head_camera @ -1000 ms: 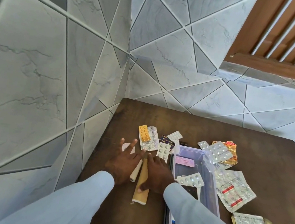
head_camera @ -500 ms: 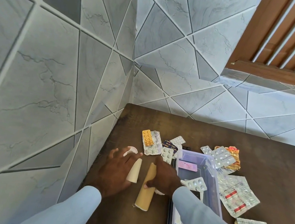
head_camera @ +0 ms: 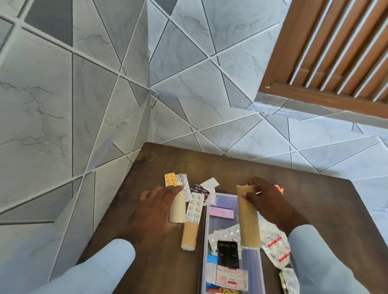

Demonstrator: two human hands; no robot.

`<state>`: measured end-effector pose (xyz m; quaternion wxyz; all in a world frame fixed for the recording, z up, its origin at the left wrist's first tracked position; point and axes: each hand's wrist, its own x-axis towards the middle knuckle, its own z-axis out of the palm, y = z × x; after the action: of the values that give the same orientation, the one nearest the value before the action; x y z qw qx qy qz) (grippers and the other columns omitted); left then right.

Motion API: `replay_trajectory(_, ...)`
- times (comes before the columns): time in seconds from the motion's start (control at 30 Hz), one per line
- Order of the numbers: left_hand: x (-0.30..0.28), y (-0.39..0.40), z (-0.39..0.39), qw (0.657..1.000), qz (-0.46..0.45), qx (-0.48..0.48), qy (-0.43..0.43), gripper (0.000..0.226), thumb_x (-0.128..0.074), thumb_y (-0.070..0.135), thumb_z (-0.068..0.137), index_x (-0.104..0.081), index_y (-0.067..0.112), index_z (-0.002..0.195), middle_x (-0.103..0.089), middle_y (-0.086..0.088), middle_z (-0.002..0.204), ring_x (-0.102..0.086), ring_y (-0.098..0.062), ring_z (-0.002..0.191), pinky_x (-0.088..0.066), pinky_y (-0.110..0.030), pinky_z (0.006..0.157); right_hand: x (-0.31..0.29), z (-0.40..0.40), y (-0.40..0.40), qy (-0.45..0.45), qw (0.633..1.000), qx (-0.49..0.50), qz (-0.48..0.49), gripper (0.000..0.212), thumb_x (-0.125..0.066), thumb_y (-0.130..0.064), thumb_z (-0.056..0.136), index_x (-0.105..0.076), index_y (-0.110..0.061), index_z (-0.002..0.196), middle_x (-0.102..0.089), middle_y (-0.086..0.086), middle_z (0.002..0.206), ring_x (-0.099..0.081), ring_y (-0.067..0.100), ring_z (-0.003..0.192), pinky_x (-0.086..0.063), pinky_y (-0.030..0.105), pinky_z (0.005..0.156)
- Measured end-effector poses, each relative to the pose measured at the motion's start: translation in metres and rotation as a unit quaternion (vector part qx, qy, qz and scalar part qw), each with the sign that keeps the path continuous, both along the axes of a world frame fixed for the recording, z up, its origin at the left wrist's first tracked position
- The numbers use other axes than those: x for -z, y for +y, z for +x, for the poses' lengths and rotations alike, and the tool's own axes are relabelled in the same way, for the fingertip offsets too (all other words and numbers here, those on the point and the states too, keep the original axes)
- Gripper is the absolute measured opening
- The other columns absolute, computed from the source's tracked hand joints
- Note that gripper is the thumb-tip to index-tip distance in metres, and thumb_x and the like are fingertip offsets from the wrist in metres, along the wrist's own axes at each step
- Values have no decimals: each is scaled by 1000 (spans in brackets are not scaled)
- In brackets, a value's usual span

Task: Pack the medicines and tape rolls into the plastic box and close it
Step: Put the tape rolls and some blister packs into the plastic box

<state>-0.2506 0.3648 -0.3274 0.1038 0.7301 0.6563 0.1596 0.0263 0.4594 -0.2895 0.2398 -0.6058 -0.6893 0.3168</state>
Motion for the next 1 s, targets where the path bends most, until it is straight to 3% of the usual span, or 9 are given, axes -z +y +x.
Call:
replay_trajectory(0.13,4,16,29,996,-54,8,-75,92,-71,58,73,-14,44,144,-32,14,152,-38,-16,137,-34,-42,114,23,21,11,-92,995,-9,-25,21,-59,-4,90,-66,-10,109,-62,8,109,-53,20,94,-37,22,78)
replay_trajectory(0.33,1,36,68,997,-50,60,-7,96,-72,55,75,-11,40,147,-30,12,153,-36,-17,137,-28,-40,114,53,13,19,-127,989,-29,-66,27,-55,-5,91,-66,-11,115,-64,15,121,-58,30,110,-38,21,82)
replay_trajectory(0.5,7,53,85,989,-77,108,66,97,-70,49,78,-9,29,151,-28,5,155,-26,-19,142,-18,-43,115,72,8,21,-124,990,-10,-61,34,-58,-6,88,-62,-14,121,-62,14,124,-57,31,114,-43,29,95)
replay_trajectory(0.67,18,69,90,981,-99,113,121,94,-68,50,79,-12,26,151,-26,2,156,-23,-22,142,-17,-45,114,81,11,18,-187,982,0,-1,45,-57,-13,90,-52,-20,134,-51,9,136,-47,30,125,-43,41,104)
replay_trajectory(0.77,26,78,91,980,-90,108,141,90,-67,53,78,-18,27,149,-30,2,152,-27,-23,139,-21,-45,112,82,8,3,-301,950,-53,57,36,-54,-29,91,-57,-23,127,-53,7,132,-47,31,121,-41,43,99)
replay_trajectory(0.87,32,84,93,974,-90,119,169,88,-66,54,76,-22,27,147,-33,2,150,-28,-24,136,-24,-47,110,91,5,-16,-414,899,-120,81,45,-62,-46,83,-64,-19,119,-56,11,132,-45,38,125,-34,55,102)
replay_trajectory(1.0,37,88,95,969,-97,122,190,87,-66,54,76,-23,27,147,-34,2,151,-25,-26,139,-19,-49,111,104,13,-26,-461,876,-119,81,39,-85,-49,60,-76,-20,84,-71,9,111,-58,43,118,-40,67,95)
